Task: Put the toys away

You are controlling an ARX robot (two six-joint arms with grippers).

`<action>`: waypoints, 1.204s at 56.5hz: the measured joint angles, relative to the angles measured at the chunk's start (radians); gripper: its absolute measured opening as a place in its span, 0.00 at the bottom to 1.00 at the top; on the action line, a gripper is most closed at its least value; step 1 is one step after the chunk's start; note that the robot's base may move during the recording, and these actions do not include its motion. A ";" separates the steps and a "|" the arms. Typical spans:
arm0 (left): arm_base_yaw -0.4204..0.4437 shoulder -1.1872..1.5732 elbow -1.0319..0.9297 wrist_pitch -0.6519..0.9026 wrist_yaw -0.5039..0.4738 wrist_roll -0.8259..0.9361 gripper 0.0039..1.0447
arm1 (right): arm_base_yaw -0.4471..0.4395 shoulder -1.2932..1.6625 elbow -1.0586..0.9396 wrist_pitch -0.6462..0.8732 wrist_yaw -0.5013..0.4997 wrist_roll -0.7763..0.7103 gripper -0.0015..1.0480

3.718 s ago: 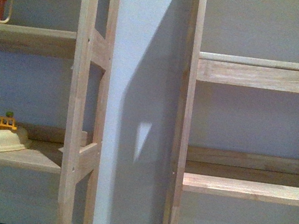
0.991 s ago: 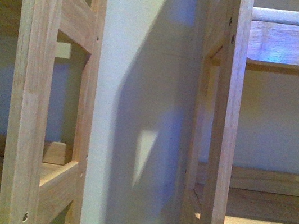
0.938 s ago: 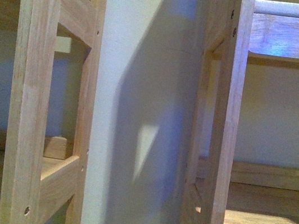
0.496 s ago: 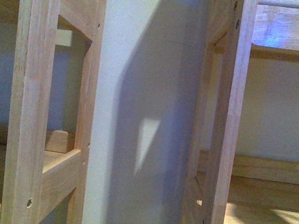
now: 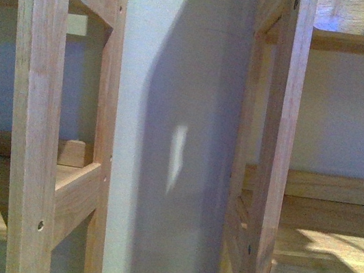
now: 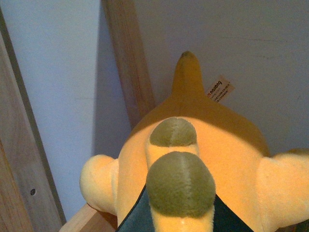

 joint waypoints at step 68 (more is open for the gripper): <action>0.000 0.000 0.000 0.000 0.000 0.000 0.94 | 0.008 -0.314 -0.357 0.211 0.088 -0.170 0.94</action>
